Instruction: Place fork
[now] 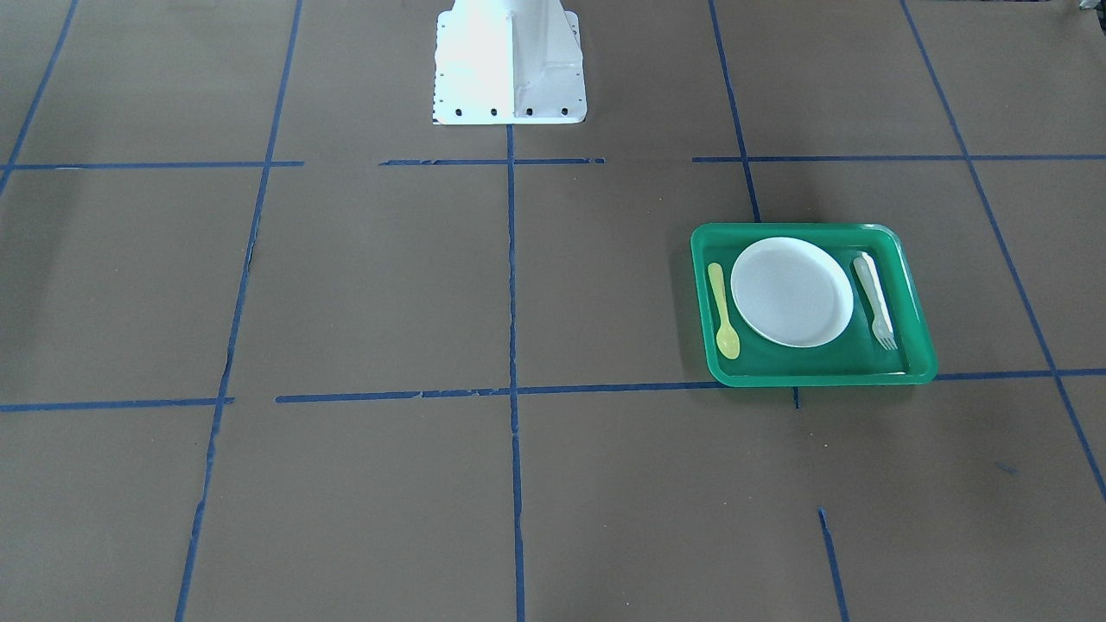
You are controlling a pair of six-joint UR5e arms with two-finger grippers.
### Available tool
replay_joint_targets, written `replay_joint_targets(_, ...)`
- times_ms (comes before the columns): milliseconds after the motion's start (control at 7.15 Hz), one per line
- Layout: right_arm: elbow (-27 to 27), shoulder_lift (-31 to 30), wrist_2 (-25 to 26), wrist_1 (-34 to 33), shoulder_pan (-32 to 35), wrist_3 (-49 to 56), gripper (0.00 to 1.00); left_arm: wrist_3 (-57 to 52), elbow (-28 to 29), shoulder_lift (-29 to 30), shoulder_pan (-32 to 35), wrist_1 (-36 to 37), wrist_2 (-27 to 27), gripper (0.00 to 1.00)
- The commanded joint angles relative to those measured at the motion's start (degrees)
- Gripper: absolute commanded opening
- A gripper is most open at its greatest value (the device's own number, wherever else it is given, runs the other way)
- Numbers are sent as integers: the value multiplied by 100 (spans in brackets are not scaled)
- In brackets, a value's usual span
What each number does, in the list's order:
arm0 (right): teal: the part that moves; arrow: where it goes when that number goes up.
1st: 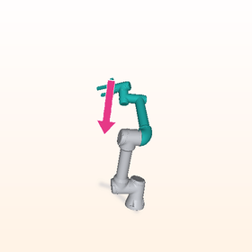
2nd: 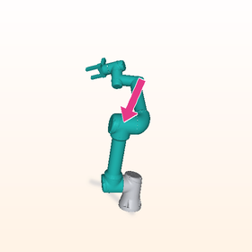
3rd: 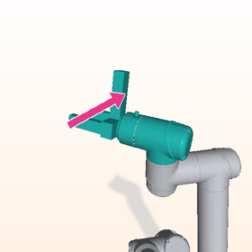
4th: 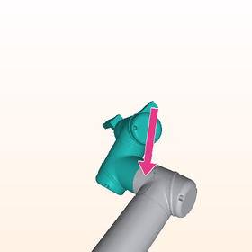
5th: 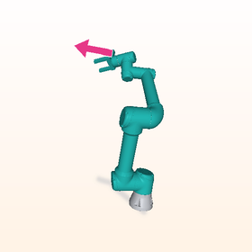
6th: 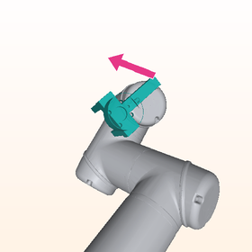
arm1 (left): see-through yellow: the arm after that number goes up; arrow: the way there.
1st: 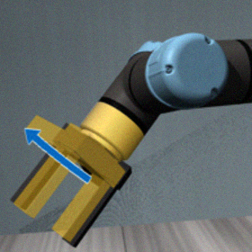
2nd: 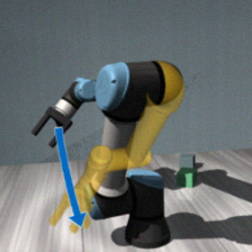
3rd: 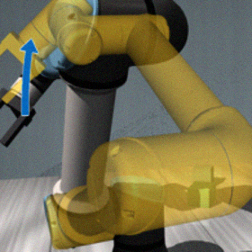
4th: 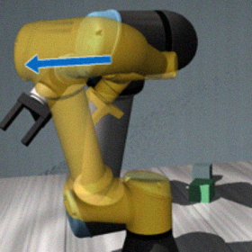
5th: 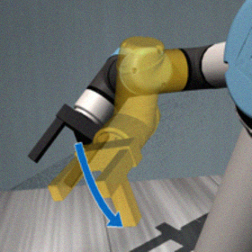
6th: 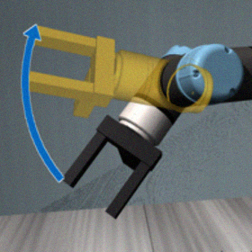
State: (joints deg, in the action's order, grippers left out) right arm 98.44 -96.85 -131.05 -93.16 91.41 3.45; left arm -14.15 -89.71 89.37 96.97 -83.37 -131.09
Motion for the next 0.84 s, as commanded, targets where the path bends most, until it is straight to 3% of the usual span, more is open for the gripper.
replay_joint_targets(0,0,0,0,0,0,6,100,8,24,-7,-151,-21,-171,100)
replay_joint_targets(699,0,0,0,0,0,6,100,17,261,19,-214,-47,-171,100)
